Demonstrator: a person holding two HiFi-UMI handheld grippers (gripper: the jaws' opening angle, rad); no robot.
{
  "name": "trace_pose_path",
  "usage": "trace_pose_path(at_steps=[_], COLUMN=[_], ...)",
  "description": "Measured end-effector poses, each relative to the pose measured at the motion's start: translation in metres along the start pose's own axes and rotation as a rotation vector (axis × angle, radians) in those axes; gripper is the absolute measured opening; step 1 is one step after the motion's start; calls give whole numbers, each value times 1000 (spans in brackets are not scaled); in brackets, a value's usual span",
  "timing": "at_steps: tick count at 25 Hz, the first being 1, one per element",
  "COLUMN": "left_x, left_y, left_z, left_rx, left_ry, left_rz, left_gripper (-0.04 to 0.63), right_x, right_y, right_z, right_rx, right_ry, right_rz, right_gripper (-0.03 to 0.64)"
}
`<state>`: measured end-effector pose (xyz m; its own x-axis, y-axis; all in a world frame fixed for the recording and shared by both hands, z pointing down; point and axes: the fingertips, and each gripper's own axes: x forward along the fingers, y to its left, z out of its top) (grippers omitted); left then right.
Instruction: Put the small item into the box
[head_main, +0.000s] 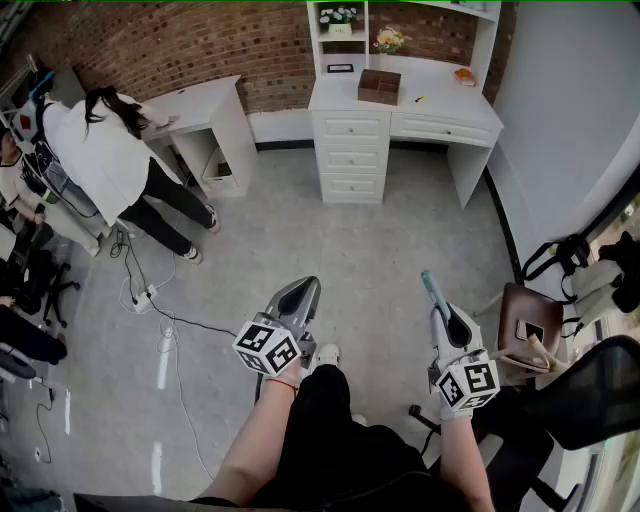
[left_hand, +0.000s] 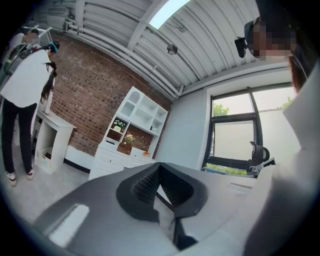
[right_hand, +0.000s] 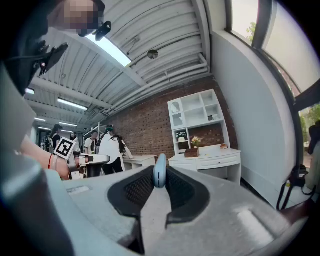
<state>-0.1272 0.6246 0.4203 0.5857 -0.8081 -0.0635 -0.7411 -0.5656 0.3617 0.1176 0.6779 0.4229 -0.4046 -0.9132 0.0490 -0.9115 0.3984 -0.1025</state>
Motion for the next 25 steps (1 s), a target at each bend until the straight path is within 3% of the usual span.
trace_pose_path(at_steps=[13,25], left_x=[96,155], left_y=[84,184], left_z=[30,52], left_rx=[-7,-17], left_ry=[11,30], left_rz=[-4,-2], left_gripper=[2,2], right_x=[115,229], right_y=[-39,-41], right_z=[14,8], right_rx=[8,36], right_ry=[-2,15], right_rz=[-31,-38], right_gripper=[65,66])
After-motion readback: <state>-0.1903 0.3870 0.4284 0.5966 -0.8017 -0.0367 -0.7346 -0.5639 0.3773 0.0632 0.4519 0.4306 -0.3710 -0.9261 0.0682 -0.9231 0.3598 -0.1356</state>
